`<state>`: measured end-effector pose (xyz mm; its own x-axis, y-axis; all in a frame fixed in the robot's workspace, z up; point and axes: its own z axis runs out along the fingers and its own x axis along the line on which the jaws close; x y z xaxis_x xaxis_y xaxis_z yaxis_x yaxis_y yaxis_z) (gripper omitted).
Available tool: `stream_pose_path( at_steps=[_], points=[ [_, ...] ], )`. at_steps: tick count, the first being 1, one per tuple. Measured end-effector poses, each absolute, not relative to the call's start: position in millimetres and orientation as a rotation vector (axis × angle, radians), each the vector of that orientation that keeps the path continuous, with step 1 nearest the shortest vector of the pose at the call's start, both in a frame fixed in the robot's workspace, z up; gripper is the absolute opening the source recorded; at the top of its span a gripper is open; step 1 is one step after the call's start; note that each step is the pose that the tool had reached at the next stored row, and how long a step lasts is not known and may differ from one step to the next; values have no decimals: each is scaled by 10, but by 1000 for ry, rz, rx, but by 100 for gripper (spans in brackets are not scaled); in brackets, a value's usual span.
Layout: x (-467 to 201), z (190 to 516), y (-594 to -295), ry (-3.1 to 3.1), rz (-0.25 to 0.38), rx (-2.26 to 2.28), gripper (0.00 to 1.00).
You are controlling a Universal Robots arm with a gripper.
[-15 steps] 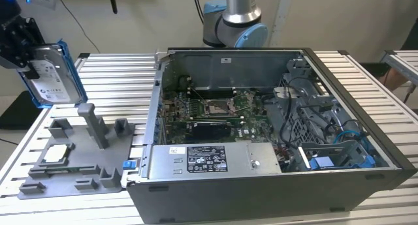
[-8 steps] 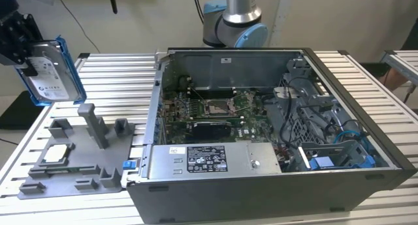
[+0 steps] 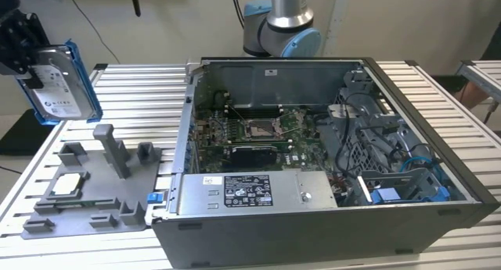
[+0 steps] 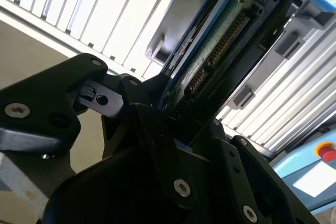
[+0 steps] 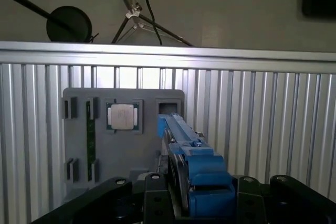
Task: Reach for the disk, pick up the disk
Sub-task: 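Pick up the disk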
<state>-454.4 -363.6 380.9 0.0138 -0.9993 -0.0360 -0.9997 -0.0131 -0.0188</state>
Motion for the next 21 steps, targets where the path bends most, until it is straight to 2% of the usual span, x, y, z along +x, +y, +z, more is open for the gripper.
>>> stream_pose_path(
  at_steps=[21],
  points=[
    [-4544,3923,-3637,2176,22,-2210,0]
  ],
)
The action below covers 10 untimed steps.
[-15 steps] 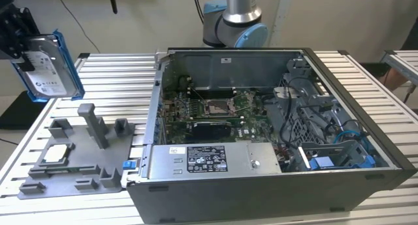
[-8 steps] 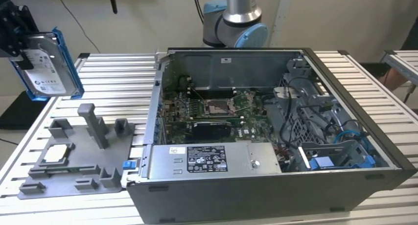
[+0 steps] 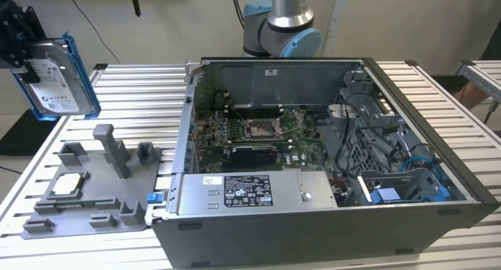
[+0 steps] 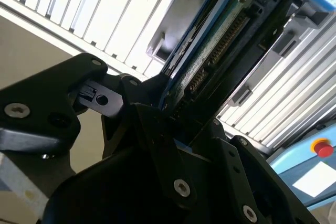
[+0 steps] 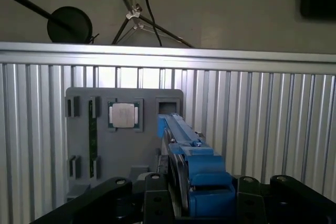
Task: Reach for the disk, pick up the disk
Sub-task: 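Pick up the disk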
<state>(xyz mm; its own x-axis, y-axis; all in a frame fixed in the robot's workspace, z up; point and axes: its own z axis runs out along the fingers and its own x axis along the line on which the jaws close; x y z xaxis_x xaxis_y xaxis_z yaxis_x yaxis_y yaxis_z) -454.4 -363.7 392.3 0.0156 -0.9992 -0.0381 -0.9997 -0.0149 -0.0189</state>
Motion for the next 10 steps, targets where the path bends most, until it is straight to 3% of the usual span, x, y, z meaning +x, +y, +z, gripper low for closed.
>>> stream_pose_path(
  at_steps=[10],
  points=[
    [-4543,4058,-3637,2176,22,-2210,0]
  ],
)
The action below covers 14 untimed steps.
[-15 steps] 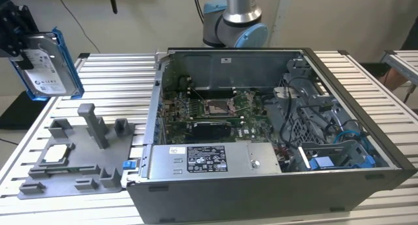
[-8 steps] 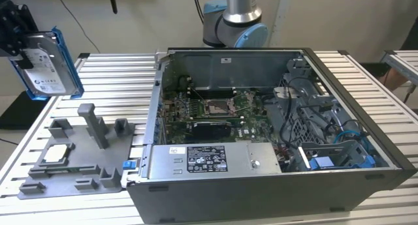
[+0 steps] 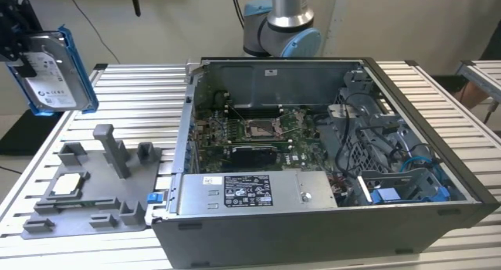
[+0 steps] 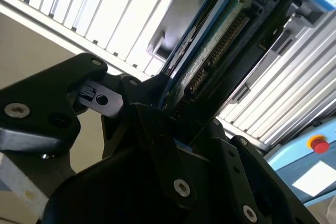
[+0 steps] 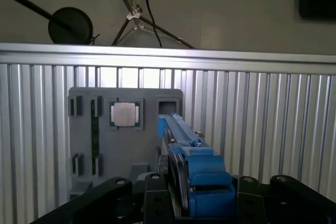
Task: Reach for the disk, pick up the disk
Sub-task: 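Pick up the disk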
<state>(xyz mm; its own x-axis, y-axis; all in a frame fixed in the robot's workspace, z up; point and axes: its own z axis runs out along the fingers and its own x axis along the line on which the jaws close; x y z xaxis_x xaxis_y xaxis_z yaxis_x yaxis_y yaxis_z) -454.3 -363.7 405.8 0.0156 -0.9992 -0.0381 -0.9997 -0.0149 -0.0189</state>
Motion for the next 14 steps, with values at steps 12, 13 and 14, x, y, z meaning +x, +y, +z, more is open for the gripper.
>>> stream_pose_path(
  at_steps=[12,13,14],
  points=[
    [-4544,4394,-3637,2176,22,-2210,0],
    [-4544,4419,-3637,2176,22,-2209,0],
    [-4544,4442,-3637,2176,22,-2210,0]
  ],
)
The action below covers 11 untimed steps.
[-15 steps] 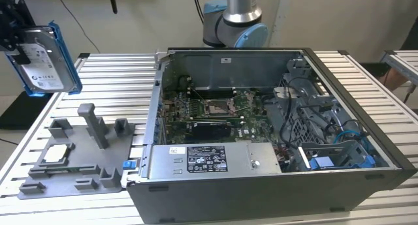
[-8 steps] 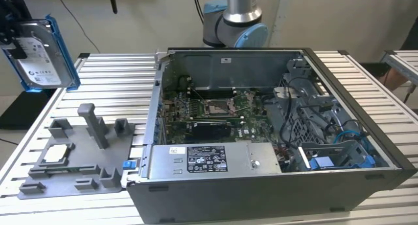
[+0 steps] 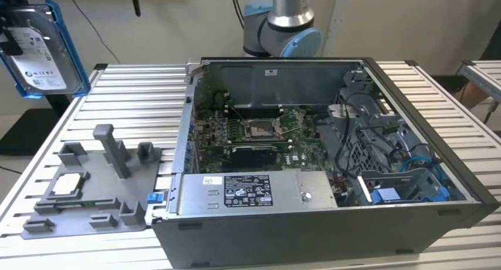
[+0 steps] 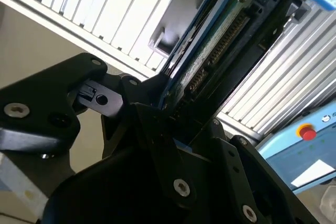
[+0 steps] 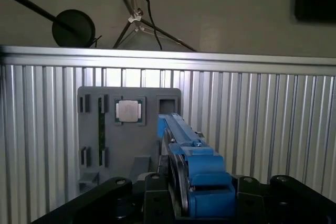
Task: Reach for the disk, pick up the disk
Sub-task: 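Pick up the disk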
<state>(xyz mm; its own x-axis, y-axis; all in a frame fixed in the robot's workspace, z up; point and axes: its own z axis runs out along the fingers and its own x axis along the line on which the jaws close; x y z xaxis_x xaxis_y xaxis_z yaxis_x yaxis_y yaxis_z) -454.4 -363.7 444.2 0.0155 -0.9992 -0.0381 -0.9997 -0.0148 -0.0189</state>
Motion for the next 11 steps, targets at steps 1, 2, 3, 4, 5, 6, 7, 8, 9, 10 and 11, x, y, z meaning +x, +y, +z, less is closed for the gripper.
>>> stream_pose_path(
  at_steps=[1,2,3,4,5,6,7,8,9,10,11],
  points=[
    [-4544,4462,-3637,2176,22,-2210,0],
    [-4544,4480,-3637,2176,22,-2210,0],
    [-4544,4498,-3637,2176,22,-2210,0],
    [-4544,4514,-3637,2176,21,-2209,0],
    [-4544,4530,-3637,2176,22,-2210,0],
    [-4543,4548,-3637,2176,22,-2210,0],
    [-4544,4566,-3637,2176,22,-2210,0],
    [-4544,4584,-3637,2176,22,-2210,0],
    [-4543,4603,-3637,2176,22,-2210,0],
    [-4544,4620,-3637,2176,22,-2210,0],
    [-4544,4641,-3637,2176,22,-2210,0]
  ],
)
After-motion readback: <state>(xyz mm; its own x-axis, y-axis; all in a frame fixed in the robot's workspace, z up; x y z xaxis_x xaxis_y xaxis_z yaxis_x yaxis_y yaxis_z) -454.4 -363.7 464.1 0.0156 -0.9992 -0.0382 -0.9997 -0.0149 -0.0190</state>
